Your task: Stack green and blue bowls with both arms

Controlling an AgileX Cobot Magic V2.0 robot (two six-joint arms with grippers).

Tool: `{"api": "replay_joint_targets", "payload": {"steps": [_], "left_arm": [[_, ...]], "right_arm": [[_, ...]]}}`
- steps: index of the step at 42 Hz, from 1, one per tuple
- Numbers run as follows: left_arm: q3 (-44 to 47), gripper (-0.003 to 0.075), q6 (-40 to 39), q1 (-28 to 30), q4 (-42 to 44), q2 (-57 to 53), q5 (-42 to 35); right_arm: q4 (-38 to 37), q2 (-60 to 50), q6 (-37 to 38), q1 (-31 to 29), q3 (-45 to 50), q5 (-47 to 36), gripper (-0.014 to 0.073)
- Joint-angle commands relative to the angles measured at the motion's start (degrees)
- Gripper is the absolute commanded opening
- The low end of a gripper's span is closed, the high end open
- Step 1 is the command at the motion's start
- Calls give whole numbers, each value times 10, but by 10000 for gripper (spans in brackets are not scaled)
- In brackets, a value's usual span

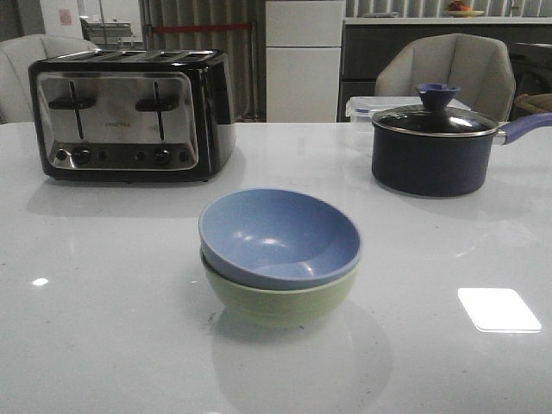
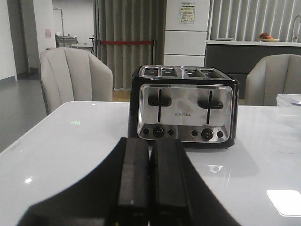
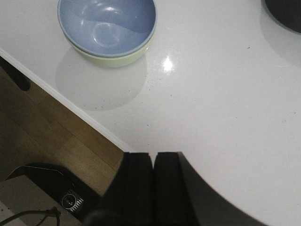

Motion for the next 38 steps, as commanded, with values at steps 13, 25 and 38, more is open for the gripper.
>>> {"api": "replay_joint_targets", "payload": {"steps": [13,25,38], "left_arm": [[2,93,-1,-1,-5,-12,-50],[2,93,-1,-1,-5,-12,-50],[2,93,-1,-1,-5,-12,-50]], "right_arm": [[-35,-20,0,-36,0,-53,55],[-35,-202,0,-234,196,-324,55],[27,-355,0,-342,354,-459,55]]}}
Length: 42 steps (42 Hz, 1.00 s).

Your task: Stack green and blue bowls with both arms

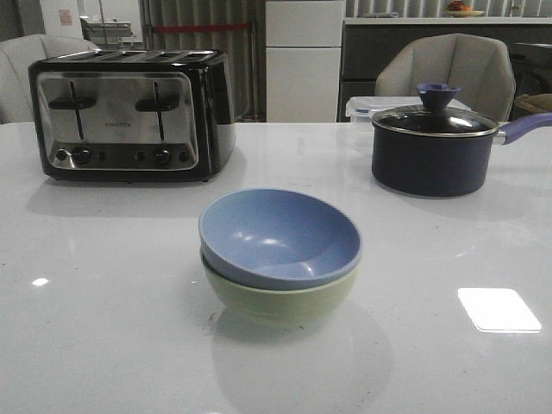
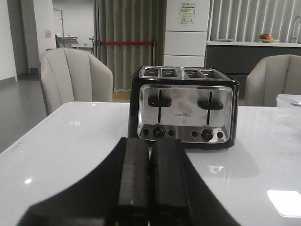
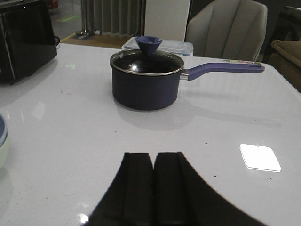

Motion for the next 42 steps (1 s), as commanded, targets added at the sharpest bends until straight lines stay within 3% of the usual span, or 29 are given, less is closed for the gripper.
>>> {"api": "replay_joint_targets", "payload": {"steps": [1,27,42], "left_arm": [[2,93,-1,-1,-5,-12,-50],[2,93,-1,-1,-5,-12,-50],[2,93,-1,-1,-5,-12,-50]], "right_arm": [[26,-20,0,-22,9,-77,55],[61,-19,-1,-29,29,-126,55],[41,-19,-1,-29,29,-160,55]]}}
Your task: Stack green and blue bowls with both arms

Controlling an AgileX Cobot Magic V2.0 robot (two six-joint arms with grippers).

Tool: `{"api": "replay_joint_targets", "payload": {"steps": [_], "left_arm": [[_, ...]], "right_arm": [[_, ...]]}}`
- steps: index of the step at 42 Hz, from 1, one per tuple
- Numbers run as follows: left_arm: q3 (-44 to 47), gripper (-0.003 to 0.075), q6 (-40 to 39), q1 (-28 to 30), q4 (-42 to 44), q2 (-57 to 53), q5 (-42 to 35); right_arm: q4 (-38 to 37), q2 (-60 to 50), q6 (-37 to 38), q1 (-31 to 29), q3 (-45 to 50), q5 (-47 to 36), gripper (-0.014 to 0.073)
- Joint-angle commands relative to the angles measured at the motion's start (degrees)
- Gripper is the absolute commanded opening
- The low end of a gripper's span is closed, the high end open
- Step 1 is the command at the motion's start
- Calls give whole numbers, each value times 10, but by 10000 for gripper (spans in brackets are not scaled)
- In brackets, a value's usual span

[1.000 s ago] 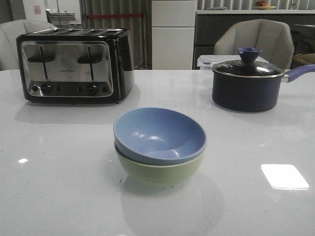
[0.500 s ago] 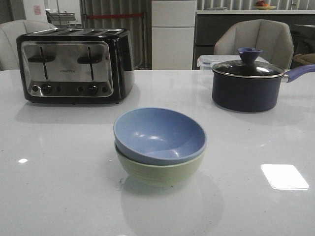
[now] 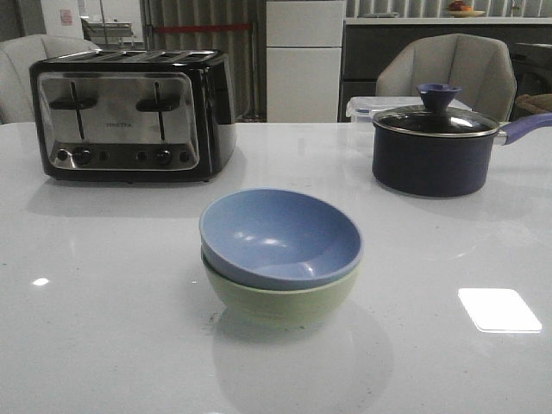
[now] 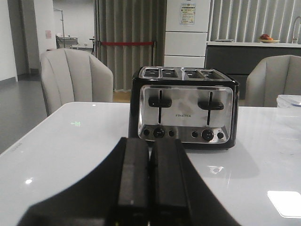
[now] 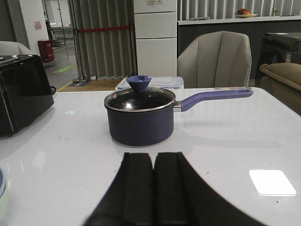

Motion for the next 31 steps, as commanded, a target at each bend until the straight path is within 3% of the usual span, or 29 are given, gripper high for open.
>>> {"api": "replay_joint_targets", "payload": {"steps": [1,31], "left_arm": [[2,93,-1,-1,-5,-12,-50],[2,93,-1,-1,-5,-12,-50]], "right_arm": [[-17,-11,-1,-3,-2,-57,55],[-22,-11,-1,-3,-2,-52,55]]}}
